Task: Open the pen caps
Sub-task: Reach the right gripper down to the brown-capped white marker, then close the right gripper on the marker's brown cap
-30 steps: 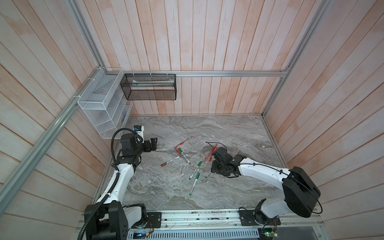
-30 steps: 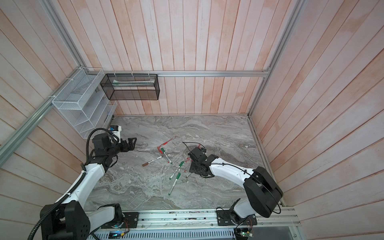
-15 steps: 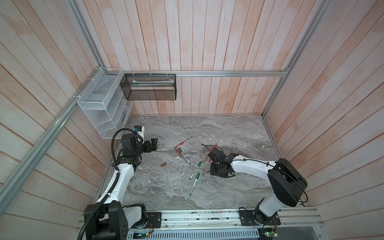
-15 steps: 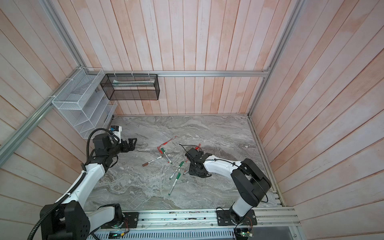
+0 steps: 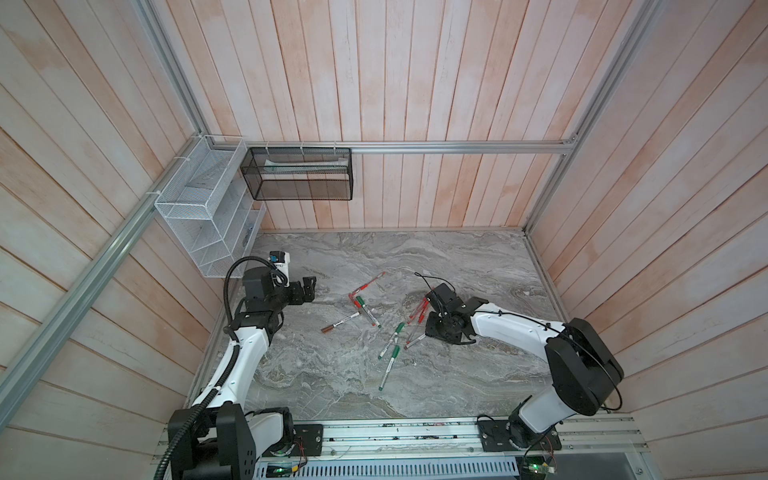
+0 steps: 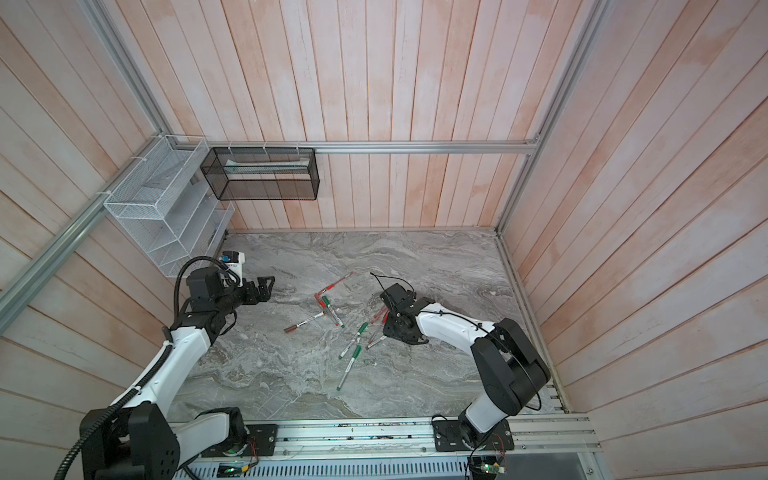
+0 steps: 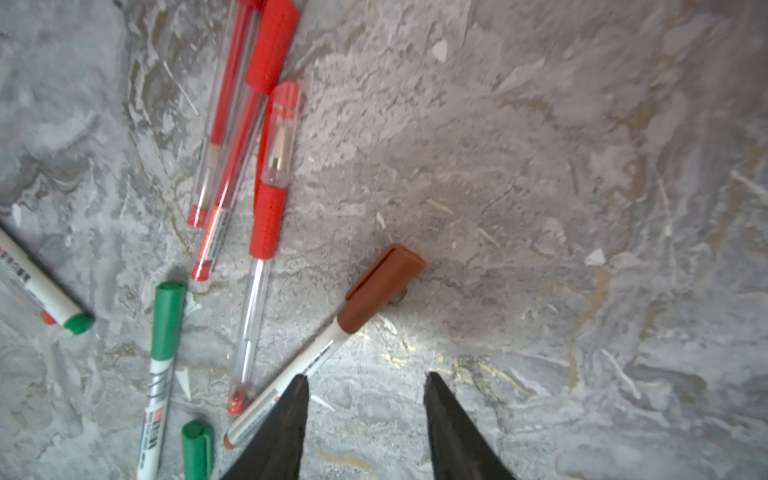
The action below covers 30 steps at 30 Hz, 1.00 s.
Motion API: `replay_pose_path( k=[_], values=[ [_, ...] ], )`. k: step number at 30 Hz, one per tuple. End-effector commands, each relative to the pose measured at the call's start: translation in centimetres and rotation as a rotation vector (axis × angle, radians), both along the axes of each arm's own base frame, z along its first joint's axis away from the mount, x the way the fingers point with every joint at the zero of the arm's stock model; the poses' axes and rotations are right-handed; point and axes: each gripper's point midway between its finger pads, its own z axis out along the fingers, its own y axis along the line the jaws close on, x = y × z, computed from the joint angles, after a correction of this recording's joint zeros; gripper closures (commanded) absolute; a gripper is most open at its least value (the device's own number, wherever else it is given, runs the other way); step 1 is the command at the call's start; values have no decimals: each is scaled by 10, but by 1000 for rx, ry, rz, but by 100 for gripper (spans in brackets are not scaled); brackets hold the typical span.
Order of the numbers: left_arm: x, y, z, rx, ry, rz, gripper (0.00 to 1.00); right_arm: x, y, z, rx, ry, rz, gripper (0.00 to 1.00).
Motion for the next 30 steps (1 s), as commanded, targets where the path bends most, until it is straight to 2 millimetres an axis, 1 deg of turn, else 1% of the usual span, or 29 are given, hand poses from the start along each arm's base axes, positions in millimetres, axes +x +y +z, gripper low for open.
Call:
replay_pose_path(
  k=[1,5,10,13,20,22,24,27,30],
  values=[
    [3,-2,20,-1,-42,-3,0,10,3,3,-1,1,-29,52],
    [1,-10,21,-6,-54,-32,0,15,7,-2,6,-5,-34,52],
    [3,-9,21,-4,-53,-22,0,20,7,-6,16,-7,-50,54],
    [3,-14,21,-10,-52,-40,0,20,5,-15,10,16,-46,59],
    [3,-21,21,-20,-52,-61,0,18,-4,-24,-16,33,-38,71],
    [3,-18,20,-12,-41,-52,0,16,-8,-27,-33,47,-38,72],
    [4,-16,20,-4,-44,-40,0,16,-10,-27,-39,35,-41,76],
    [3,-18,21,-9,-53,-54,0,17,-14,-32,-51,37,-39,80],
    [2,-16,21,-8,-42,-46,0,16,-15,-33,-65,49,-28,84]
  ],
)
